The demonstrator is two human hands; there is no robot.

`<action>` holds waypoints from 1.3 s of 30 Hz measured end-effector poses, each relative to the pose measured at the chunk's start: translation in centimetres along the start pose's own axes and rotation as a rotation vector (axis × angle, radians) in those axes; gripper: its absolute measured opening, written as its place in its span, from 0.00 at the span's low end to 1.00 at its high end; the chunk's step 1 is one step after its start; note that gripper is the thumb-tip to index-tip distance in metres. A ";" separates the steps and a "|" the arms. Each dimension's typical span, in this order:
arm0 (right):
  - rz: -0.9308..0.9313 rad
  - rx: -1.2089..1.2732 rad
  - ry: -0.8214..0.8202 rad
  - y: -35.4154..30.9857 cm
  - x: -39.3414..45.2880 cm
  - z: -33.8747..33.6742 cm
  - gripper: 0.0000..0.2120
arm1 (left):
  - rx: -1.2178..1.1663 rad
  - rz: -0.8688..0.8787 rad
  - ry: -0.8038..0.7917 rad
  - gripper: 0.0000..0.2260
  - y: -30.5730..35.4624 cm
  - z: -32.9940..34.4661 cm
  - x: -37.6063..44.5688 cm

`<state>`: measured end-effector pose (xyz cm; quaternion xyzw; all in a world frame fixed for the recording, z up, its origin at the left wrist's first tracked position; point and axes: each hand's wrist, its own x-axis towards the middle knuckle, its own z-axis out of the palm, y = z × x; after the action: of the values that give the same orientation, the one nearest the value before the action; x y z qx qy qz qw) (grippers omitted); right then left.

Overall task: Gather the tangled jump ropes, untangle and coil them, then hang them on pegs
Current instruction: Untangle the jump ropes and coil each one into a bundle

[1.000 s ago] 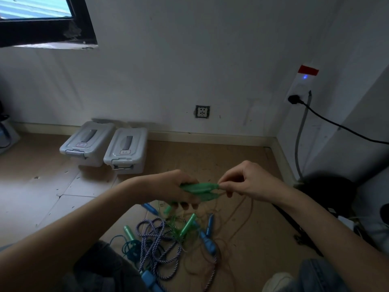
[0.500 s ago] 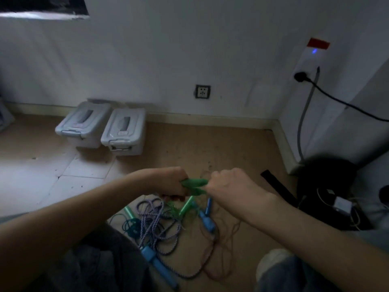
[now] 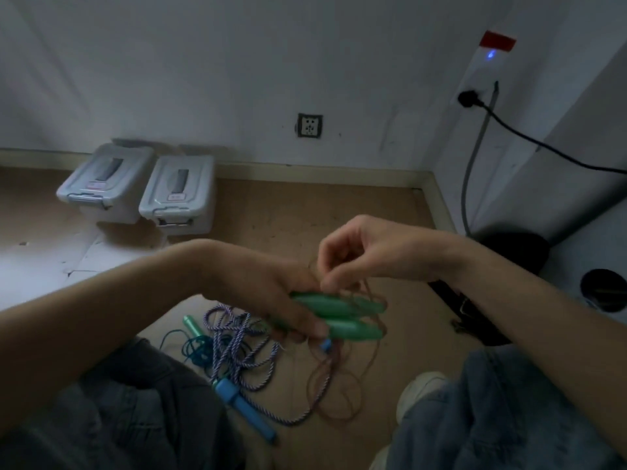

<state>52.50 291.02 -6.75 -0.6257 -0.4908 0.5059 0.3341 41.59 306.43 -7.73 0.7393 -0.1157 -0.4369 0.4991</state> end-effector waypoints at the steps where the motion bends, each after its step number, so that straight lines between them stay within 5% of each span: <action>1: -0.033 0.181 0.041 0.1 -0.1 -0.1 0.04 | -0.013 0.048 0.050 0.09 0.5 -0.3 -0.7; 4: -0.097 0.531 0.244 0.7 0.4 0.3 0.07 | -0.039 0.176 0.280 0.06 1.1 -1.0 -1.9; 13: 0.027 0.545 0.586 1.9 1.1 0.6 0.18 | 0.005 0.270 0.896 0.06 1.0 -1.3 -0.4; 22: 0.169 0.486 0.384 2.0 1.3 1.1 0.23 | -0.148 0.331 0.798 0.11 1.0 -1.0 -0.5; 28: 0.209 0.354 0.603 2.1 2.1 2.3 0.22 | -0.165 0.280 0.897 0.13 1.0 -1.0 0.1; 33: 0.241 0.401 0.491 2.4 2.3 2.3 0.22 | -0.415 0.318 0.762 0.16 0.9 -1.0 0.3; 39: 0.029 0.560 0.520 2.5 2.3 1.1 0.14 | -0.270 0.272 0.901 0.08 1.5 -2.1 -0.5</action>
<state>52.17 292.34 -10.05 -0.6245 -0.2235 0.4496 0.5982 43.33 307.35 -5.93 0.7616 0.0741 -0.0155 0.6436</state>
